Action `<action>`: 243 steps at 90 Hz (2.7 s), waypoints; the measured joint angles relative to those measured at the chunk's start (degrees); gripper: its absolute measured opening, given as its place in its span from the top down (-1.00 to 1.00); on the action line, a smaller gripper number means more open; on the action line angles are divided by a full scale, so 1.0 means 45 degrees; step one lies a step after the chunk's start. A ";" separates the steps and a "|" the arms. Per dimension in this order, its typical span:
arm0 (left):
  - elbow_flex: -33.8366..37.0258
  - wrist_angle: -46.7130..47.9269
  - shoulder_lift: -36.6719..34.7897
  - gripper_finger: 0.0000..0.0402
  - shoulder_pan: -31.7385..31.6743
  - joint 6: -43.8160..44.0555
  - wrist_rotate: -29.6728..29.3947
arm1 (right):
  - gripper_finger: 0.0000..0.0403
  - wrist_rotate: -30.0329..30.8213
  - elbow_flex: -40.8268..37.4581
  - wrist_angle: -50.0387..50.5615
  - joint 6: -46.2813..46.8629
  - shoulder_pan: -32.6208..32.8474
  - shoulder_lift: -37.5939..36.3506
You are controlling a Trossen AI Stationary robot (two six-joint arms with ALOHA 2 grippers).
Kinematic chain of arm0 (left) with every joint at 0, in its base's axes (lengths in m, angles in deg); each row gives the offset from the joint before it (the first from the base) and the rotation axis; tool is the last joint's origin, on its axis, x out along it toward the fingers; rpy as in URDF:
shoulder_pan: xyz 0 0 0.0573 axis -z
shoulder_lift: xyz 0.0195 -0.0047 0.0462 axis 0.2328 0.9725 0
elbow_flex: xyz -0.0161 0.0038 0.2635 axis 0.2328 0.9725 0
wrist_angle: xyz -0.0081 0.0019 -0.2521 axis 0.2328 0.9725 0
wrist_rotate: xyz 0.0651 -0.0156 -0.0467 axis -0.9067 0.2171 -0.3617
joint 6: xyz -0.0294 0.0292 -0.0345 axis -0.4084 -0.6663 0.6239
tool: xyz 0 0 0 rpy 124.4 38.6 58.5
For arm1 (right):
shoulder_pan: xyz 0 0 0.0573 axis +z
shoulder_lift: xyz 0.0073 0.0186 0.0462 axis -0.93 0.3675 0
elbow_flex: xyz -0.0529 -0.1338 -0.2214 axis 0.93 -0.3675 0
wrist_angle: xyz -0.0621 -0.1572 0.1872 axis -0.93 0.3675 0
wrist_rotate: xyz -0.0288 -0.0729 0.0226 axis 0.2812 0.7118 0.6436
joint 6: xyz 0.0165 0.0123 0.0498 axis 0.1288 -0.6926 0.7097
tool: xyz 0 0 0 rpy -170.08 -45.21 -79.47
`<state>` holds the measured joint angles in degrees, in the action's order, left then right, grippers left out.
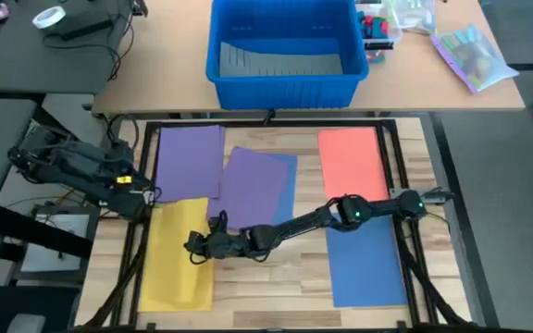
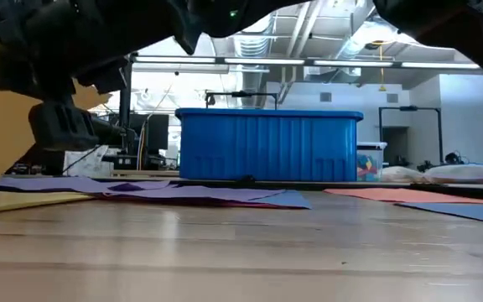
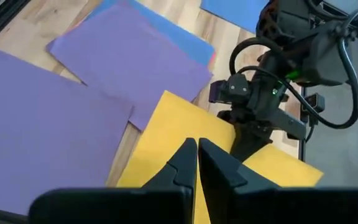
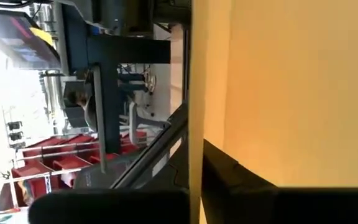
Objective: Organize paper
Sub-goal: Stack the yellow colored paper on top of the other yellow colored papers
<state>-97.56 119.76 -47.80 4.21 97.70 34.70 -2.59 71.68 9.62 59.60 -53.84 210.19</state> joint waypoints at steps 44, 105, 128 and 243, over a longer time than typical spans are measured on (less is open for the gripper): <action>0.0000 -0.0010 0.0005 1.00 0.0000 0.0140 0.0043 | 0.29 -0.1963 0.0000 0.1664 -0.0060 -0.0615 -0.0024; 0.0000 -0.0010 0.0004 1.00 0.0000 -0.0132 0.0316 | 0.16 -0.2989 0.0214 0.2023 -0.0827 -0.0303 -0.0059; 0.0000 -0.0001 0.0005 1.00 0.0000 -0.0118 0.0316 | 0.17 -0.2981 0.0437 0.3429 -0.1093 -0.0715 -0.0097; 0.0000 0.0000 0.0002 1.00 -0.0005 0.0168 0.0495 | 0.34 -0.4632 0.0447 0.7543 -0.6491 -0.1521 -0.0589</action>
<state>-97.56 119.76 -47.80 4.19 98.46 36.93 -23.43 73.69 43.57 30.39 -60.68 207.54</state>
